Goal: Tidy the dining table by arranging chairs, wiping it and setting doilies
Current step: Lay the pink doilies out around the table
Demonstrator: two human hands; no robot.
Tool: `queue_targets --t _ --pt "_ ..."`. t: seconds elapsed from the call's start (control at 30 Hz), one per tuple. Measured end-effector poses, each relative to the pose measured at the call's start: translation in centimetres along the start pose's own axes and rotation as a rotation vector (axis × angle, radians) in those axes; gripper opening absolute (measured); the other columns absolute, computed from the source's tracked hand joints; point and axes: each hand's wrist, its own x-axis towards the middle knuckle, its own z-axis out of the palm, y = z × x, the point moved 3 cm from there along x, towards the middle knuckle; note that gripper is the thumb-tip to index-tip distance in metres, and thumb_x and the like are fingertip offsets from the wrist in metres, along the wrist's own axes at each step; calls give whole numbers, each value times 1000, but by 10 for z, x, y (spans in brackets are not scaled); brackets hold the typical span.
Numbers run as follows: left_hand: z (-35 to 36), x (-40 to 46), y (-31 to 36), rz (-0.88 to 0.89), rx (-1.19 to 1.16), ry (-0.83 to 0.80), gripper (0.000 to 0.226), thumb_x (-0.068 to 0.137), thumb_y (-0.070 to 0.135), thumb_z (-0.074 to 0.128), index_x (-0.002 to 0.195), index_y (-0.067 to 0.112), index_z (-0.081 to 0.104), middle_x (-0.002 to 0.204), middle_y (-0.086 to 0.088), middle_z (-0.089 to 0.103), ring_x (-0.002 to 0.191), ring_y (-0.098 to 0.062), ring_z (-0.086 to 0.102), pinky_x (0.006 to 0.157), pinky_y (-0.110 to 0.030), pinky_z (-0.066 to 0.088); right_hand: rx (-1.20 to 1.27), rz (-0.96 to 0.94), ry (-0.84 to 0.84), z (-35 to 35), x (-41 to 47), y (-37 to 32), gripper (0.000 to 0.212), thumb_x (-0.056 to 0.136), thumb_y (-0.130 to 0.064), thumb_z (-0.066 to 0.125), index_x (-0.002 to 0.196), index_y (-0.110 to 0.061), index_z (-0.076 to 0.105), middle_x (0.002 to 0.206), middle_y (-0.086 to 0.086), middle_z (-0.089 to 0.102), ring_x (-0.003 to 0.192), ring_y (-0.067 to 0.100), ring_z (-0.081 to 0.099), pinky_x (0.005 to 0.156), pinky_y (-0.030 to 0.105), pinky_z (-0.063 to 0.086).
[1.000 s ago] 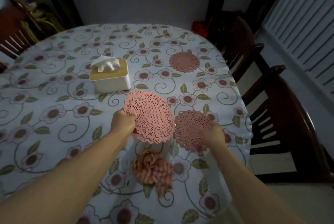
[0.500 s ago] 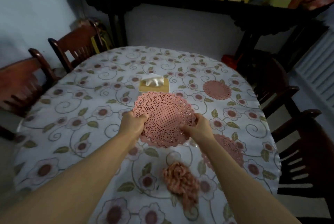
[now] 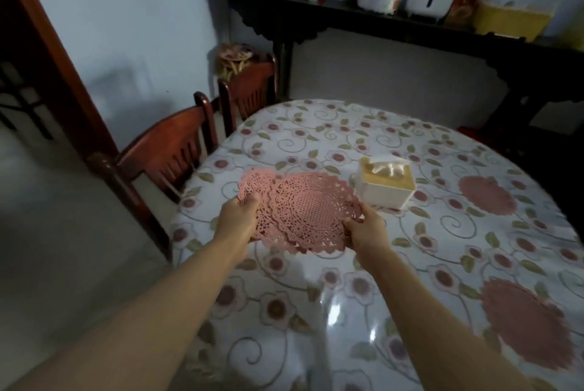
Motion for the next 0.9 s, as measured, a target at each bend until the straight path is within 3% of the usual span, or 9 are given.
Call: queue_targets --t 0.07,0.13,0.27,0.5,0.67,0.73,0.8,0.9 --pt "-41 22 -3 -16 -7 32 45 92 26 54 121 -9 50 99 -28 61 93 -37 60 83 -44 49 45 44 25 35 2 3 40 92 9 41 114 -21 55 91 10 65 74 28 64 59 37 58" --pt "-72 41 -8 -42 -26 52 46 87 17 62 124 -6 49 107 -23 62 101 -33 60 93 -46 48 57 80 65 60 5 6 42 92 10 38 118 -17 54 90 9 65 73 28 64 61 41 58" --pt "-111 76 -20 -100 -78 76 35 86 7 63 119 -3 54 106 -12 63 97 -31 62 87 -41 50 51 131 98 98 17 9 47 92 12 33 127 -15 51 94 12 64 70 24 63 46 27 53" --pt "-125 126 -19 -93 -122 113 34 87 4 60 121 3 58 118 -16 64 105 -32 61 95 -48 49 13 140 131 144 61 13 40 93 5 36 108 -29 51 93 10 65 86 34 67 70 45 59" --pt "-121 164 -10 -95 -129 120 34 87 4 60 121 5 58 117 -14 65 102 -30 63 92 -48 51 -77 192 113 171 105 32 39 88 7 37 113 -17 55 93 14 66 81 34 66 72 49 59" --pt "-117 178 -8 -95 -124 112 34 88 5 60 121 6 58 116 -10 65 102 -28 63 93 -47 51 -121 233 120 180 120 41 40 87 7 36 110 -21 54 91 13 65 76 31 64 71 50 58" --pt "-114 190 -8 -93 -116 99 33 88 5 60 121 7 59 114 -7 65 103 -26 62 94 -46 50 -123 263 103 189 132 49 45 87 9 35 115 -21 53 86 12 63 73 30 60 72 48 57" --pt "-109 209 -8 -91 -94 59 32 87 4 60 119 7 59 114 -9 66 102 -25 63 94 -44 51 -96 293 43 203 143 57 44 87 10 35 115 -21 50 79 10 59 66 24 53 60 36 48"
